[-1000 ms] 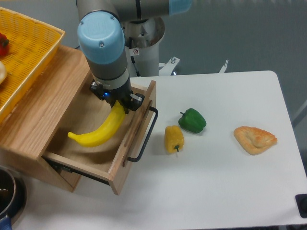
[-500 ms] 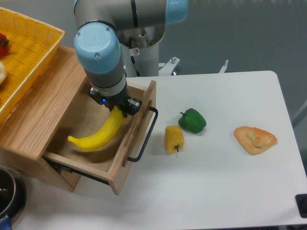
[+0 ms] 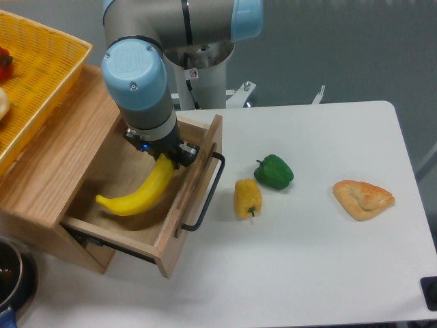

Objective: Place the banana in the top drawer
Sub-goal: 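Lower the banana down into the open drawer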

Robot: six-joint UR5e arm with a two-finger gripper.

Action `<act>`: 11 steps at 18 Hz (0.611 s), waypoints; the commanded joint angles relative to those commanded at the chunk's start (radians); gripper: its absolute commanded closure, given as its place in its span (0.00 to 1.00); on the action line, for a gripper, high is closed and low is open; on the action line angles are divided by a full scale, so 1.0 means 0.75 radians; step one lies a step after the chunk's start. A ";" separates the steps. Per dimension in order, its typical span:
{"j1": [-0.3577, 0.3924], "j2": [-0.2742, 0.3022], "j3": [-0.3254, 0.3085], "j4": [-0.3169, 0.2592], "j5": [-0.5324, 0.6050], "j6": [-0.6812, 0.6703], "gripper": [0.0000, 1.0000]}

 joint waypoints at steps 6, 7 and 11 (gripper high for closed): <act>-0.029 0.002 -0.043 0.027 0.028 -0.016 0.97; -0.045 0.002 -0.051 0.027 0.041 -0.019 0.97; -0.053 -0.002 -0.063 0.027 0.051 -0.017 0.96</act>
